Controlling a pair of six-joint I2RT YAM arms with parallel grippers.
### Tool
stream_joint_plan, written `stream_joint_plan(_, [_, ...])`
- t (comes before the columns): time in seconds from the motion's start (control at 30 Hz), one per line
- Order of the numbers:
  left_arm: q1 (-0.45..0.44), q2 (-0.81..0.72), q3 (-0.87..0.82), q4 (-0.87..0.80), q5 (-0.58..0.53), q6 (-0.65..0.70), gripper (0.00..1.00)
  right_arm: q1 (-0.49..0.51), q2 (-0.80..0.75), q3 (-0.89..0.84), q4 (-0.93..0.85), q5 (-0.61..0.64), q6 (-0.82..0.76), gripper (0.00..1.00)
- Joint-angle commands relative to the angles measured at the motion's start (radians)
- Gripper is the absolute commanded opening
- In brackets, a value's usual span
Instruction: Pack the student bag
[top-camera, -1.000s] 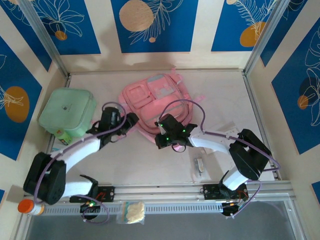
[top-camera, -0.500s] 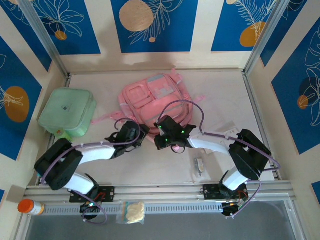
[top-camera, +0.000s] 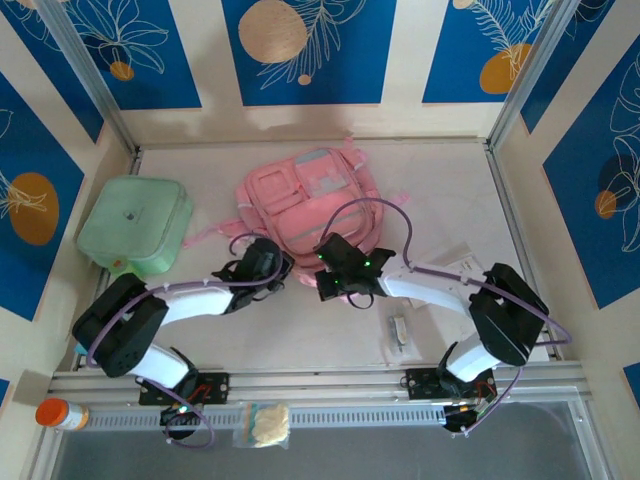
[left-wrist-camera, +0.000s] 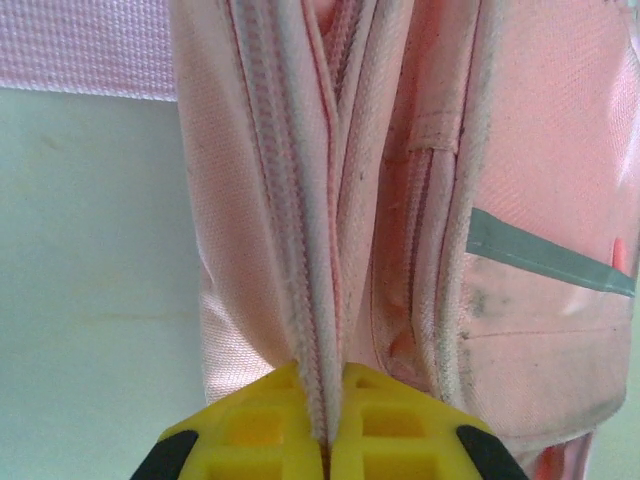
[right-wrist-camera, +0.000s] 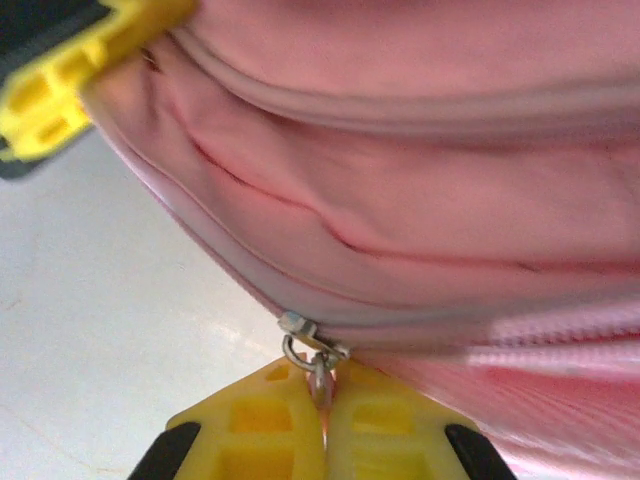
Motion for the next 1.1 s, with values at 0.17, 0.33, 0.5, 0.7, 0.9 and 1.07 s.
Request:
stream_joint_plan(0.17, [0.32,-0.026,0.12,-0.2,0.174,0.357,0.0,-0.123,-0.148,-0.082,-0.233,-0.01,0.021,0.0])
stream_joint_plan(0.33, [0.335,0.028,0.213,-0.188,0.22,0.455,0.0,-0.041,-0.048,0.045,-0.105,-0.152,-0.033,0.0])
stream_joint_plan(0.5, [0.338,-0.03,0.219,-0.262,0.224,0.504,0.35,-0.025,0.018,0.12,-0.043,-0.188,-0.001,0.0])
stream_joint_plan(0.7, [0.235,-0.282,0.047,-0.281,0.153,0.314,0.62,-0.03,0.011,0.08,-0.031,-0.156,-0.033,0.0])
stream_joint_plan(0.9, [0.01,-0.295,-0.013,-0.21,-0.014,0.016,0.68,-0.031,0.007,0.061,-0.013,-0.157,-0.055,0.0])
stream_joint_plan(1.07, [-0.066,-0.224,0.02,-0.202,-0.11,-0.131,0.63,-0.033,0.006,0.04,0.017,-0.163,-0.066,0.0])
